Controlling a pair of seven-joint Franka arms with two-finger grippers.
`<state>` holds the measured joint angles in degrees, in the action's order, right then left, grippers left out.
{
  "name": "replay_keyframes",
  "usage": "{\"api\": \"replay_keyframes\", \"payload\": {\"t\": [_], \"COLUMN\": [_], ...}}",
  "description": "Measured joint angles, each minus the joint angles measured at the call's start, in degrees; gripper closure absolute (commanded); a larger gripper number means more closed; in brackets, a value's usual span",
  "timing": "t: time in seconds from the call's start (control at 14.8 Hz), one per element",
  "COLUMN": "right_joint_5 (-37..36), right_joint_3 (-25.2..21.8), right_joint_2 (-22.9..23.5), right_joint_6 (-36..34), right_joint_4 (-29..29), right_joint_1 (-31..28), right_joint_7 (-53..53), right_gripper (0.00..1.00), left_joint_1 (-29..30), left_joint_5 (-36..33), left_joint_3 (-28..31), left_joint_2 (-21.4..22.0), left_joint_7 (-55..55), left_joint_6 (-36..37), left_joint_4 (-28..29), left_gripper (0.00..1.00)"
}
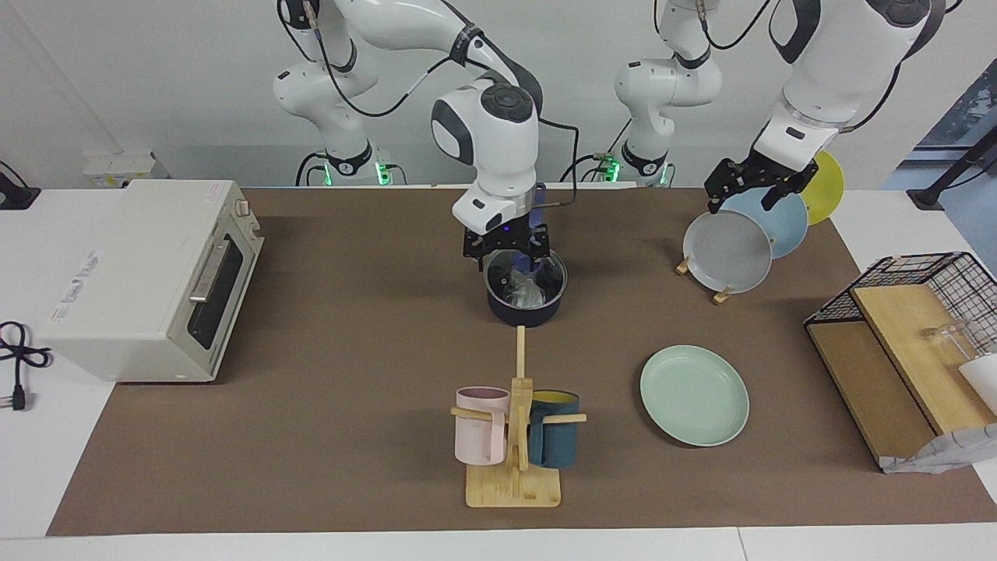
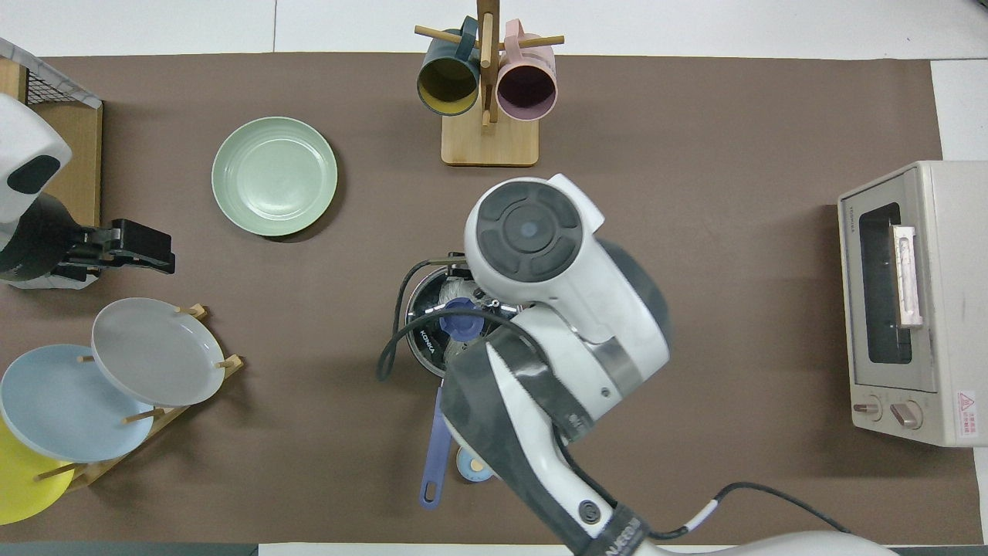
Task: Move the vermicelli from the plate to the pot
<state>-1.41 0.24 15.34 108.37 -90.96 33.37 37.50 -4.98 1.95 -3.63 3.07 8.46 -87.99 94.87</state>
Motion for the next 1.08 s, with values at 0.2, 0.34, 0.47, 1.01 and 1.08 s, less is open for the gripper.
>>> {"api": "replay_keyframes", "payload": {"t": [0.2, 0.34, 0.47, 1.01, 1.08], "right_joint_5": [0.0, 0.0, 0.1, 0.3, 0.3], "right_joint_3": [-0.3, -0.4, -0.5, -1.2, -1.4], "right_joint_2": [-4.7, -8.7, -12.6, -16.9, -16.9], "right_joint_6": [-7.8, -12.7, -18.0, -22.2, -22.1], "right_joint_4": [2.3, 2.6, 2.6, -0.6, -0.6], "right_joint_1": [-7.8, -13.9, -19.4, -26.8, -27.5], "right_joint_7": [-7.4, -12.2, -18.2, -31.6, -33.0], "right_gripper": [0.0, 0.0, 0.0, 0.0, 0.0], "left_joint_1": [0.0, 0.0, 0.0, 0.0, 0.0], "left_joint_5": [0.0, 0.0, 0.0, 0.0, 0.0], "left_joint_3": [0.0, 0.0, 0.0, 0.0, 0.0], "left_joint_2": [0.0, 0.0, 0.0, 0.0, 0.0], "left_joint_7": [0.0, 0.0, 0.0, 0.0, 0.0], "left_joint_6": [0.0, 0.0, 0.0, 0.0, 0.0], "left_joint_4": [0.0, 0.0, 0.0, 0.0, 0.0], "left_gripper": [0.0, 0.0, 0.0, 0.0, 0.0]}}
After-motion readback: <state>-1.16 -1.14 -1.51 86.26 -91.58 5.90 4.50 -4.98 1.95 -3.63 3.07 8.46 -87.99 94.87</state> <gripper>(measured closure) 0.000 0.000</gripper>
